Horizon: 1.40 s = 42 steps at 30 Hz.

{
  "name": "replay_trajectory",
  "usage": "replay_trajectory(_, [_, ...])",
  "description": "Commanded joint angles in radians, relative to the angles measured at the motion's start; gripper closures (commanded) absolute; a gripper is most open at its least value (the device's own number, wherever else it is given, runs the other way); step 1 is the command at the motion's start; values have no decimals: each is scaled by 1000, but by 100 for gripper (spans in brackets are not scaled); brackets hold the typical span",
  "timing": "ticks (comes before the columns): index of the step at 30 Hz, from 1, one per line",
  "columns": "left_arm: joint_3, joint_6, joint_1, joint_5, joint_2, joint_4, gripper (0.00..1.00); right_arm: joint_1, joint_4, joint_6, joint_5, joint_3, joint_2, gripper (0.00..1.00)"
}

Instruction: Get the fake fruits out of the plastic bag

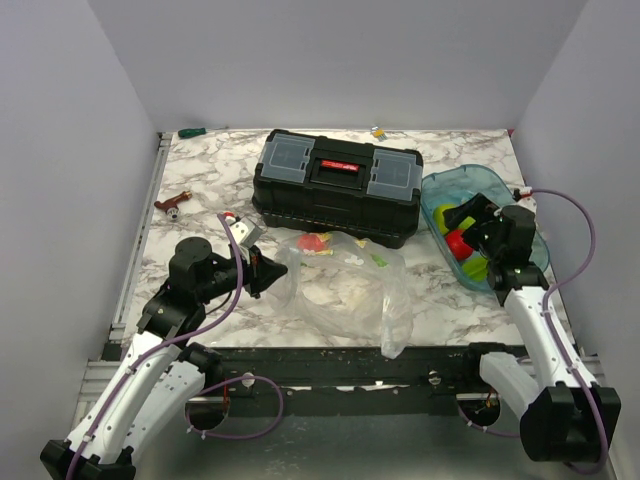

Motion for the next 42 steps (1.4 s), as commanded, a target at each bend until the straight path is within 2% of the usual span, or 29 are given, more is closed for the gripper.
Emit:
replay_trajectory(1, [19, -3, 6, 22, -4, -3, 100, 38, -53, 33, -126, 80, -67, 5])
replay_trajectory(6, [19, -3, 6, 24, 0, -2, 100, 90, -37, 77, -238, 126, -103, 5])
replay_trajectory(9, [20, -3, 6, 26, 5, -2, 100, 188, -47, 91, -234, 165, -81, 4])
replay_trajectory(14, [21, -1, 5, 20, 12, -4, 100, 461, -57, 54, -121, 239, -13, 4])
replay_trajectory(16, [21, -1, 6, 17, 12, -5, 100, 557, -24, 33, -117, 251, 27, 4])
replay_trajectory(21, [21, 2, 7, 10, 12, -8, 100, 851, 73, -69, 12, 246, 82, 4])
replay_trajectory(27, [21, 2, 8, 11, 18, -8, 100, 1111, 144, -171, 120, 268, 165, 6])
replay_trajectory(31, [22, 2, 9, 13, 20, -7, 100, 1165, 203, -165, 128, 218, 195, 12])
replay_trajectory(36, [22, 2, 9, 16, 16, -8, 100, 1164, 227, -144, 115, 156, 232, 31])
replay_trajectory(40, [21, 0, 9, 22, 17, -5, 100, 1165, 265, -130, 121, 92, 242, 41])
replay_trajectory(42, [21, 0, 10, 23, 17, -5, 100, 1165, 278, -129, 134, 72, 252, 42])
